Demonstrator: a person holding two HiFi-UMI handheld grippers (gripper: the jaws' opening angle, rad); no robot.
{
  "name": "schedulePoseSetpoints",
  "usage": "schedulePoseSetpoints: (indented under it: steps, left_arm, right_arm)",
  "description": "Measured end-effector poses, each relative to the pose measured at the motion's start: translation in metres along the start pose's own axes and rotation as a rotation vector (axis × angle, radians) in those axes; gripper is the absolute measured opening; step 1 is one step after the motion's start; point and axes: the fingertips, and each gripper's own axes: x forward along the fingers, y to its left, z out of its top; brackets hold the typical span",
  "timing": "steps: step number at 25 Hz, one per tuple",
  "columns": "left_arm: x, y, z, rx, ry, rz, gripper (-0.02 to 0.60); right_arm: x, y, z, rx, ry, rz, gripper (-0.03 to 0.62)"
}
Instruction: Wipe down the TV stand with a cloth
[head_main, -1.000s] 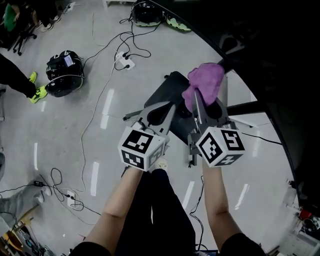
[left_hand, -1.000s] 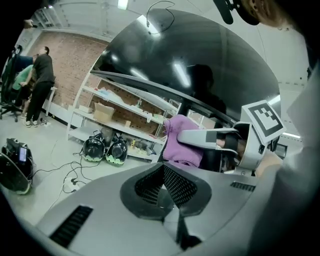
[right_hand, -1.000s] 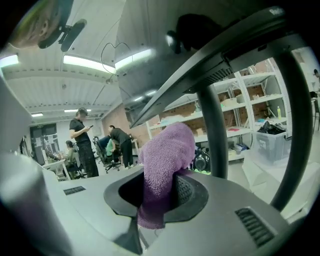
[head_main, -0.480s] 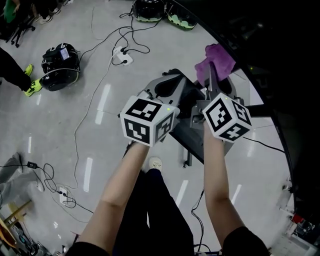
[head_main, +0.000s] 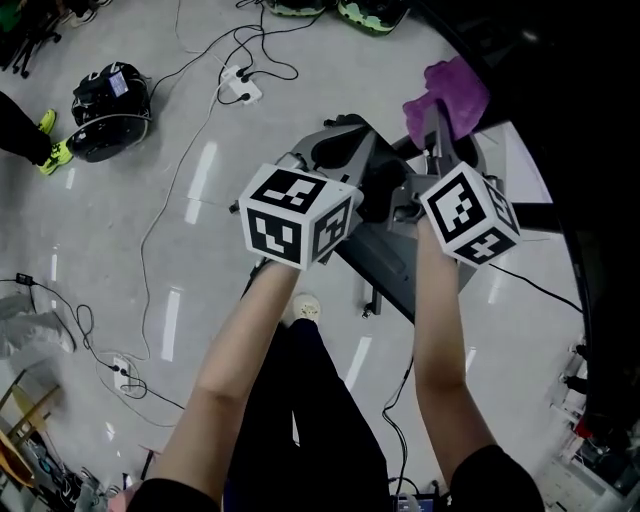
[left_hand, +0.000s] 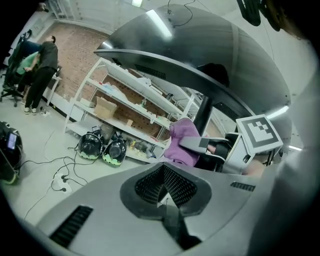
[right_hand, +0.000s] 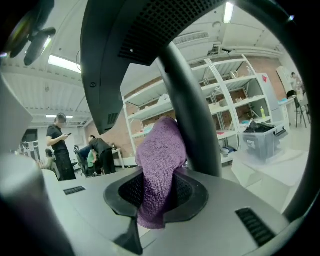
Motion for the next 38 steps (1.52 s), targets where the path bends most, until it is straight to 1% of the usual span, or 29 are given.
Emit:
schedulePoseSetpoints:
  steps: [5, 6, 9, 14, 18, 23, 27, 29, 32, 34, 38]
  left_arm:
    - [-0.001, 0.015, -0.023, -0.004, 0.041, 0.028, 0.006]
    - [-0.001, 0.018, -0.026, -0.002, 0.046, 0.031, 0.006]
    - [-0.003, 0.025, -0.032, 0.009, 0.063, 0.043, 0.006]
    - [-0.003, 0.035, -0.047, 0.002, 0.098, 0.055, 0.008]
    - [0.001, 0.042, -0.058, 0.013, 0.129, 0.064, 0.006]
    - [0.003, 0.045, -0.07, 0.011, 0.154, 0.075, 0.006]
    - [0.004, 0.046, -0.079, 0.019, 0.171, 0.084, 0.006]
    - [0.003, 0.046, -0.081, 0.018, 0.174, 0.087, 0.007]
    - [0.001, 0.043, -0.081, 0.019, 0.172, 0.087, 0.006]
    - [0.0, 0.039, -0.079, 0.023, 0.167, 0.084, 0.006]
    - [-0.005, 0.029, -0.071, 0.038, 0.152, 0.069, 0.006]
  right_arm:
    - [0.008, -0.012, -0.027, 0.048, 0.065, -0.004, 0.089]
    - [0.01, -0.013, -0.032, 0.043, 0.084, 0.003, 0.089]
    - [0.016, -0.015, -0.043, -0.02, 0.161, 0.037, 0.089]
    - [0.017, -0.024, -0.061, -0.118, 0.273, 0.099, 0.089]
    - [0.016, -0.033, -0.084, -0.161, 0.357, 0.125, 0.089]
    - [0.012, -0.047, -0.113, -0.128, 0.44, 0.12, 0.089]
    - [0.01, -0.06, -0.132, -0.064, 0.502, 0.111, 0.09]
    - [0.011, -0.061, -0.135, -0.045, 0.514, 0.112, 0.089]
    - [0.009, -0.057, -0.131, -0.055, 0.506, 0.121, 0.089]
    - [0.005, -0.051, -0.124, -0.085, 0.484, 0.126, 0.089]
    - [-0.011, -0.035, -0.099, -0.195, 0.407, 0.13, 0.089]
